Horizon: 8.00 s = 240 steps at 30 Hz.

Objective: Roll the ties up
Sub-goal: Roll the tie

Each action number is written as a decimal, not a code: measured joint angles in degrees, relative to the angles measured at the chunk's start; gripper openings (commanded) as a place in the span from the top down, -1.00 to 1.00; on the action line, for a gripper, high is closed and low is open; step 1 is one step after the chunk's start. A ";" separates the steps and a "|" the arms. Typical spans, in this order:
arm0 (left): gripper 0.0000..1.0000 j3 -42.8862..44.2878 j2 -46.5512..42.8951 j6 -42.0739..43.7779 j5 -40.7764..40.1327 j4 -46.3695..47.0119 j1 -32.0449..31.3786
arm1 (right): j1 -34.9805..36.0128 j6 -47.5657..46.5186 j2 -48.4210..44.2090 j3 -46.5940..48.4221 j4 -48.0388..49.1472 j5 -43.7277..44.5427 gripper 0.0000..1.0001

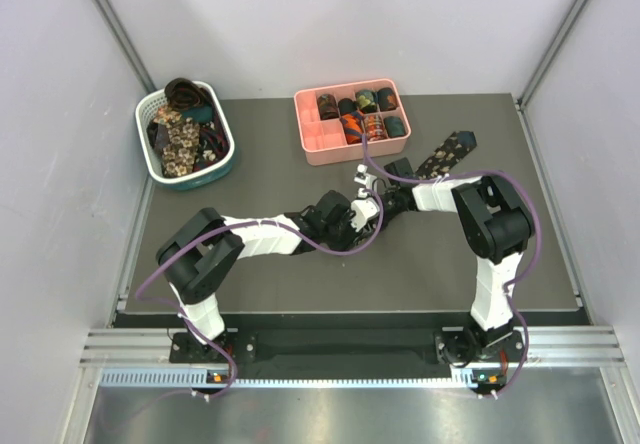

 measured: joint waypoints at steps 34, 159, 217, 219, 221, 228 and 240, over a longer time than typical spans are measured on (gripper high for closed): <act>0.19 3.39 1.31 -1.25 -1.01 -4.55 -0.81 | -0.50 0.66 -0.31 -0.39 -0.04 2.32 0.78; 0.47 43.12 22.51 -7.82 -1.07 -51.84 -0.68 | 47.39 -5.44 11.65 19.56 -30.62 113.68 0.60; -0.98 -0.02 -21.42 -24.81 -0.42 -10.54 17.16 | 40.41 -15.04 -11.50 -3.10 -5.16 87.12 1.00; -0.98 -2.93 -23.98 -26.01 -2.34 -7.54 18.10 | 39.82 -15.10 -12.83 -4.59 -3.85 84.72 1.00; -0.93 -4.52 -25.38 -27.12 -3.69 -5.07 18.97 | 38.66 -14.95 -14.47 -5.70 -3.04 82.12 1.00; -0.84 -9.99 -25.86 -33.18 -3.96 -0.72 24.37 | 33.24 -12.98 -20.31 -9.38 0.96 71.30 1.00; -0.98 -18.32 -30.01 -38.45 -3.30 5.25 26.43 | 23.12 -9.35 -22.69 -10.14 3.61 50.03 1.00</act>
